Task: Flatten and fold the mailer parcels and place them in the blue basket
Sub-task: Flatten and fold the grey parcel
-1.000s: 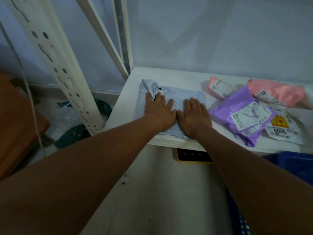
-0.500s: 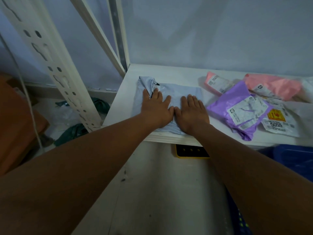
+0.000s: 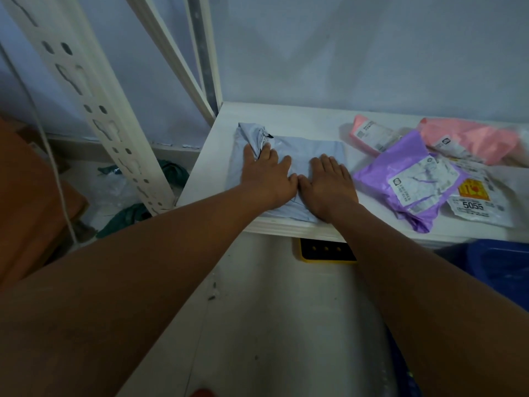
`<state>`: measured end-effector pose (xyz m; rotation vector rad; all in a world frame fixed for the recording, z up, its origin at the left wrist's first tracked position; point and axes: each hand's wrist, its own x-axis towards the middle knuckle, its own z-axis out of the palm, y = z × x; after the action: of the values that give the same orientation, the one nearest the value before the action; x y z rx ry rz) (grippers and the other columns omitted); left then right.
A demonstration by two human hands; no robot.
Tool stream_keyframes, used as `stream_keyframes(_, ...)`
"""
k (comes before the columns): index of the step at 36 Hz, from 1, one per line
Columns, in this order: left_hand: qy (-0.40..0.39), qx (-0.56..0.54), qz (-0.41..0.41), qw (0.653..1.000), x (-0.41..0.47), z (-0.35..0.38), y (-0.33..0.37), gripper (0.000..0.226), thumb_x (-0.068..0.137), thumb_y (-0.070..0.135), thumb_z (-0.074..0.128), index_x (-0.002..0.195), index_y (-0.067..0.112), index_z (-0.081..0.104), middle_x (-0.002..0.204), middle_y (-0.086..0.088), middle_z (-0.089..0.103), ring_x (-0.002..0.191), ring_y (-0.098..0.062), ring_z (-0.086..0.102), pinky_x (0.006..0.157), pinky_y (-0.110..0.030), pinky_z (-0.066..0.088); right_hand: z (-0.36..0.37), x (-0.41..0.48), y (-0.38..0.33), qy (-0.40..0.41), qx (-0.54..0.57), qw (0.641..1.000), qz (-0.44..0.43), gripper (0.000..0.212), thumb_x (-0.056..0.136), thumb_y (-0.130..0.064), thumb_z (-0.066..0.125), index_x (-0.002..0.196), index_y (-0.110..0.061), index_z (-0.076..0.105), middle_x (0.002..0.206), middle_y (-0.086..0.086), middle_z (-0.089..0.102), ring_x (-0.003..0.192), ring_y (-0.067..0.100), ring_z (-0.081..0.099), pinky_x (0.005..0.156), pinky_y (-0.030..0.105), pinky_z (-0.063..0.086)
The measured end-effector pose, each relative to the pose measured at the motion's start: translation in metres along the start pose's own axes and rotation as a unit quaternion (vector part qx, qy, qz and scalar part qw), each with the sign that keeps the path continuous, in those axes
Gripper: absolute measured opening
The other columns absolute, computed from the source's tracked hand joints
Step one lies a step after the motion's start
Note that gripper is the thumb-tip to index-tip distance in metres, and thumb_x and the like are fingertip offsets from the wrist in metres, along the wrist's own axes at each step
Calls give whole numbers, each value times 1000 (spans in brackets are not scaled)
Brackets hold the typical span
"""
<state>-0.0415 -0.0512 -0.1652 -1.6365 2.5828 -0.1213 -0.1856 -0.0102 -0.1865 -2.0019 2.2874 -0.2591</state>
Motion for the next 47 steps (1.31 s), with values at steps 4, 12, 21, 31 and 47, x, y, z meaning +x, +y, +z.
stream_keyframes(4,15,-25,4,1000,1,1,-2,64,100,56,20,155,23,24,163,-11,21,152,-26,4,119,-60,-2,1,0,0,10,11,1000,-1,69,101,-52,25,156,-10,20,164,11,17,152,26,10,124,42,6)
stream_keyframes(12,133,-190,-54,971,5,-5,-10,54,99,45,42,143,15,47,153,-8,41,147,-25,25,119,-48,14,3,-1,-2,16,-8,1000,3,70,100,-52,24,155,-9,21,163,12,18,151,28,12,123,43,7)
stream_keyframes(21,141,-190,-146,961,7,-10,-14,35,103,29,35,122,11,57,139,-9,49,135,-28,37,107,-53,33,4,0,-2,19,-6,1000,2,67,100,-50,24,154,-11,22,163,12,18,151,27,12,124,43,7)
stream_keyframes(31,199,-315,-160,914,6,-13,-24,8,88,17,59,92,16,66,103,0,65,107,-23,55,93,-40,40,5,1,-1,37,-5,999,1,66,100,-50,27,153,-11,26,161,13,23,150,29,17,123,43,11)
stream_keyframes(47,203,-356,-162,898,3,-17,-23,19,86,13,58,74,28,62,80,13,53,103,-20,57,90,-40,44,7,2,0,42,-7,999,-3,66,98,-51,27,152,-12,28,160,13,26,148,29,20,122,44,15)
